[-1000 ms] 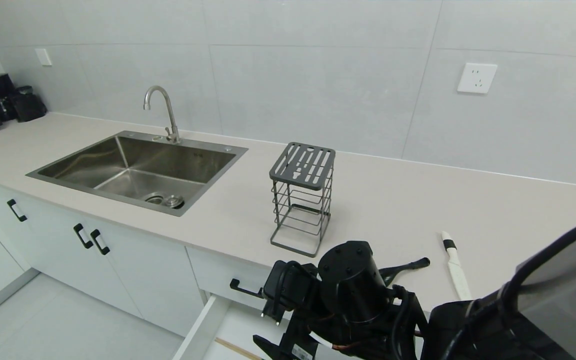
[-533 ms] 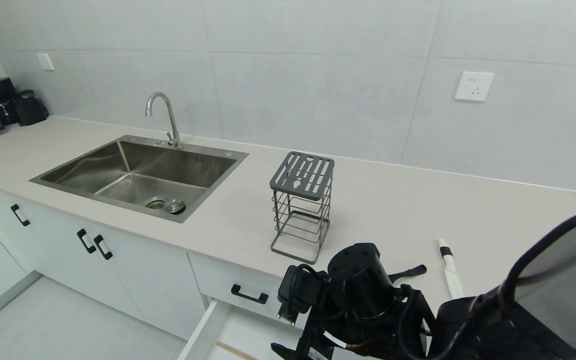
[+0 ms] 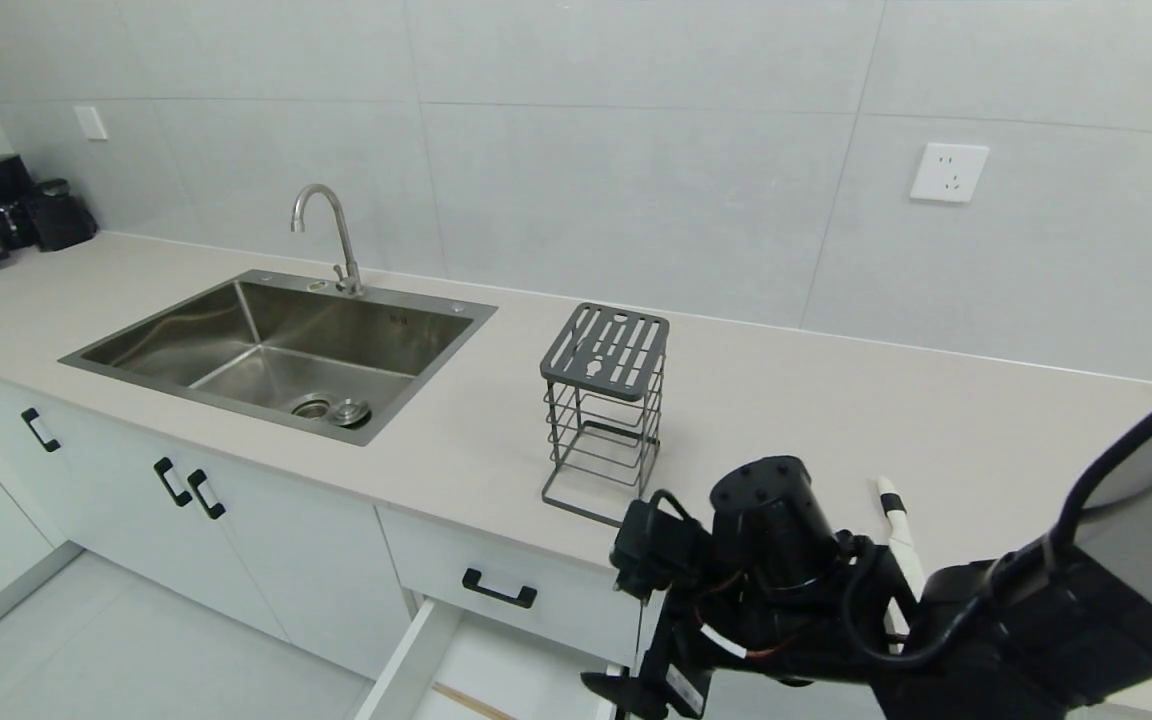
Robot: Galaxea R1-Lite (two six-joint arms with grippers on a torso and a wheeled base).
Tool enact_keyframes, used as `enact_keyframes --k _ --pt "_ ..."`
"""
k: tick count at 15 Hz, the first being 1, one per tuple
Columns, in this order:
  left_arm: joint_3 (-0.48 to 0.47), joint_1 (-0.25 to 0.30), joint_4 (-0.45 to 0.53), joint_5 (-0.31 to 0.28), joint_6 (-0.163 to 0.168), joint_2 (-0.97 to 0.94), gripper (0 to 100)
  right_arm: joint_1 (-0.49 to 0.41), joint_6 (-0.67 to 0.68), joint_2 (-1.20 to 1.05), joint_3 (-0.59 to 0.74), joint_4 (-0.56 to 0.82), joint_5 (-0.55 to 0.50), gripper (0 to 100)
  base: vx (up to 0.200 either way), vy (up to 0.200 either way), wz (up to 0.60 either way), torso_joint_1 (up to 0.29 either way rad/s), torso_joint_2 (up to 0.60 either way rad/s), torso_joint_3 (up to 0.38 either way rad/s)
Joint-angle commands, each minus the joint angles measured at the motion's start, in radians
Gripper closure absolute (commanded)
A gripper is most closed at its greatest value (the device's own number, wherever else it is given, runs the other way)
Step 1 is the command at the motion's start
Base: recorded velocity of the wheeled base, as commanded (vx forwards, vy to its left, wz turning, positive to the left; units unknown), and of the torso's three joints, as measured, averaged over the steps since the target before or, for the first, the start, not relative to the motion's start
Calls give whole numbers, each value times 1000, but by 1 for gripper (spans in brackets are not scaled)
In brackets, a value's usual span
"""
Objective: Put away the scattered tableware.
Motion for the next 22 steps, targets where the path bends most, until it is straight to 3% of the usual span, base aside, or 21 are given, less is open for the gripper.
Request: enact_keyframes --k 1,3,4,11,14,17,22 --pt "0 0 0 0 0 1 0 -130 8 -125 115 -37 1 0 0 0 0 0 0 0" --pt "0 0 0 0 0 1 0 -147 8 -139 141 -45 1 0 0 0 0 0 0 0" --pt "0 0 0 0 0 1 0 -240 -11 -213 247 -63 3 0 0 0 0 0 0 0" --pt "0 0 0 0 0 1 0 -538 -173 -205 221 -25 50 0 0 0 0 0 0 0" --pt "0 0 0 0 0 1 0 -579 -231 -151 166 -4 52 0 0 0 0 0 0 0" --pt "0 0 0 0 0 1 0 -632 -333 22 29 36 110 0 0 0 0 0 0 0" --pt "0 0 0 0 0 1 0 -679 -417 74 21 91 164 0 0 0 0 0 0 0"
